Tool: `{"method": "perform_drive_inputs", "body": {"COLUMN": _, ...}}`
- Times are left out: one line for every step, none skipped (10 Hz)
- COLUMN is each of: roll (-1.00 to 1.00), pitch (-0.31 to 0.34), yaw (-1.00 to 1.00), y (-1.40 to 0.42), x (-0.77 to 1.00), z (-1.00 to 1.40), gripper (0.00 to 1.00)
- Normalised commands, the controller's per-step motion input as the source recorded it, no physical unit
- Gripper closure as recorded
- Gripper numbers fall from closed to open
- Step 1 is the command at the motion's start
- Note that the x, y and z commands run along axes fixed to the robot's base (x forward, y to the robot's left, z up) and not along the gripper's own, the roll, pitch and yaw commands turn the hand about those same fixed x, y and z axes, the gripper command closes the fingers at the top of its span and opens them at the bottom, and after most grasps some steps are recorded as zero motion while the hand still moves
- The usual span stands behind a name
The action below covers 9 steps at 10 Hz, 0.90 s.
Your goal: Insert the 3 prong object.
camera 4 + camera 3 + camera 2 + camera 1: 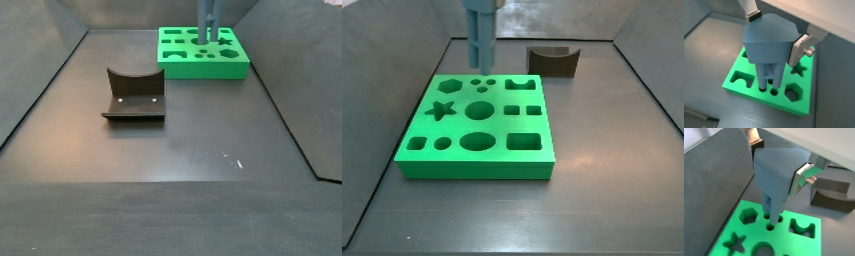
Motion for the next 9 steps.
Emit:
{"method": "perform_drive_inputs", "body": {"roll": -0.03, "pitch": -0.083, "yaw": -1.00, "y": 0.00, "x": 0.02, "z": -0.21, "gripper": 1.00}}
{"method": "perform_drive_inputs", "body": {"roll": -0.06, "pitch": -0.060, "yaw": -0.76, "y": 0.00, "x": 0.37, "z": -0.27, "gripper": 1.00}}
{"method": "perform_drive_inputs", "body": {"roll": -0.02, "pitch": -0.039, "yaw": -0.49, "y": 0.00, "x": 0.34, "z": -0.29, "gripper": 1.00}}
{"method": "perform_drive_inputs", "body": {"roll": 0.00, "pitch": 0.000, "yaw": -0.47, "y": 0.08, "x": 0.25, "z": -0.20, "gripper": 1.00}}
{"method": "perform_drive_inputs", "body": {"roll": 0.02, "pitch": 0.000, "yaw": -0.15, "y": 0.09, "x": 0.00, "z": -0.21, "gripper": 1.00}}
{"method": "perform_drive_inputs", "body": {"roll": 0.00, "pitch": 0.000, "yaw": -0.23, "y": 0.05, "x": 0.00, "z": -0.17, "gripper": 1.00}}
{"method": "perform_drive_inputs", "body": {"roll": -0.10, "pitch": -0.026, "yaw": -0.55, "y": 0.00, "x": 0.00, "z": -0.26, "gripper": 1.00}}
{"method": "perform_drive_inputs", "body": {"roll": -0.11, "pitch": -0.034, "yaw": -0.53, "y": 0.00, "x": -0.11, "z": -0.24, "gripper": 1.00}}
{"method": "perform_drive_inputs", "body": {"roll": -0.12, "pitch": -0.034, "yaw": -0.35, "y": 0.05, "x": -0.24, "z": -0.21, "gripper": 1.00}}
